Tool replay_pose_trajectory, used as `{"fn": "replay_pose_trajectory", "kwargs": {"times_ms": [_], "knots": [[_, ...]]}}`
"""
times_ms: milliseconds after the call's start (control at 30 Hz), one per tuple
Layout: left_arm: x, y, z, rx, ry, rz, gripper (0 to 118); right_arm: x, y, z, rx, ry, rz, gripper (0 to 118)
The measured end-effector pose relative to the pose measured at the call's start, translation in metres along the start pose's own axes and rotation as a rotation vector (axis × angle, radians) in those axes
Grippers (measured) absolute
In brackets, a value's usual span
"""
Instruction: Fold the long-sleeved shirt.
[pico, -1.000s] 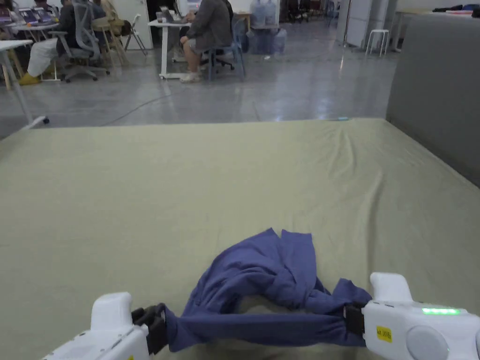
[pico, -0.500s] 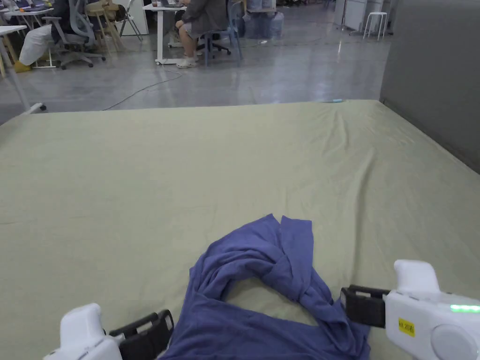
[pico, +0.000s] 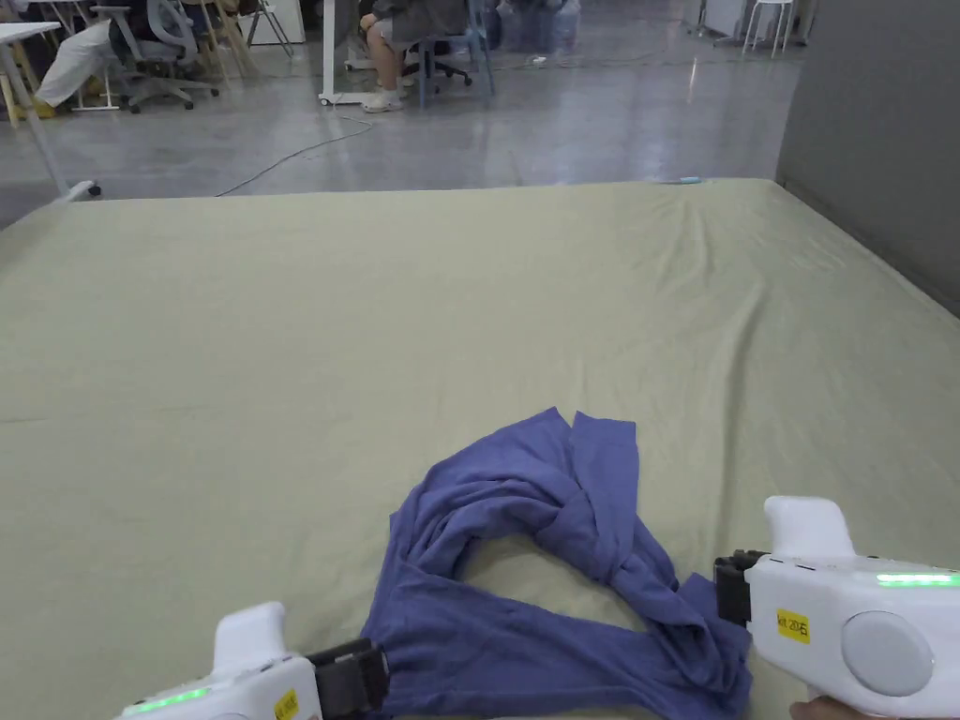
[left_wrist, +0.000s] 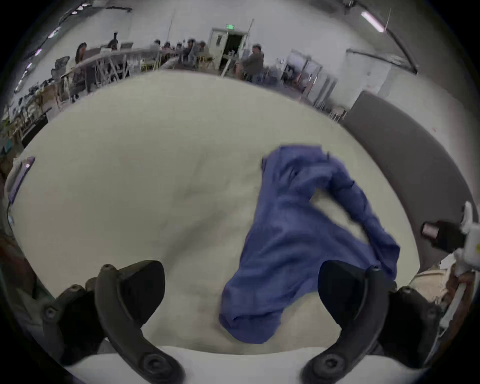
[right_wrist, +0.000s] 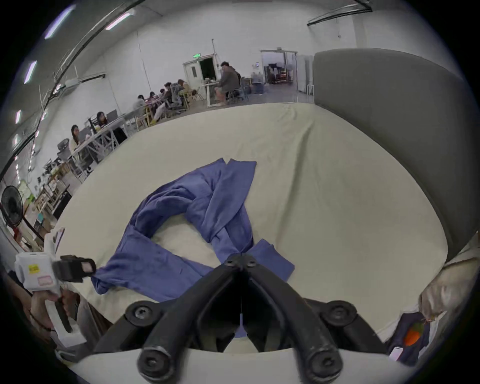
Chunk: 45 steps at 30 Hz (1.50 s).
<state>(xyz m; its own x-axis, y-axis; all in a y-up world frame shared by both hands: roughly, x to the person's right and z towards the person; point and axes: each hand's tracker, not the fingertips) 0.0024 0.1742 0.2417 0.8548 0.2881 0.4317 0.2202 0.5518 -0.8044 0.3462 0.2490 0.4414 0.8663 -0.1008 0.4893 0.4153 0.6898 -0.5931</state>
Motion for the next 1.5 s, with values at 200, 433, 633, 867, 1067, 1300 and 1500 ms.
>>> {"fn": "replay_pose_trajectory", "kwargs": {"times_ms": [200,433,633,867,1067,1300,1500], "knots": [[0.013,-0.016,-0.026,0.012,-0.013,-0.025,18,-0.020,0.043,-0.035,-0.019,0.030,0.090,0],[0.019,0.018,-0.020,0.043,-0.051,-0.037,8,-0.060,0.199,-0.156,-0.058,0.180,0.260,30],[0.016,0.064,-0.013,0.093,-0.032,-0.009,8,-0.084,0.256,-0.284,-0.300,0.146,0.442,90],[0.007,0.075,-0.008,0.099,-0.037,0.028,8,-0.093,0.243,-0.362,-0.517,0.088,0.514,85],[0.001,0.072,-0.010,0.091,-0.005,0.033,8,-0.105,0.240,-0.354,-0.505,0.140,0.522,0],[0.003,0.139,0.014,0.247,0.018,-0.022,8,-0.093,0.293,-0.262,-0.301,0.109,0.482,0],[0.034,0.265,0.072,0.486,0.013,-0.122,8,-0.046,0.399,-0.113,0.026,0.063,0.410,0]]}}
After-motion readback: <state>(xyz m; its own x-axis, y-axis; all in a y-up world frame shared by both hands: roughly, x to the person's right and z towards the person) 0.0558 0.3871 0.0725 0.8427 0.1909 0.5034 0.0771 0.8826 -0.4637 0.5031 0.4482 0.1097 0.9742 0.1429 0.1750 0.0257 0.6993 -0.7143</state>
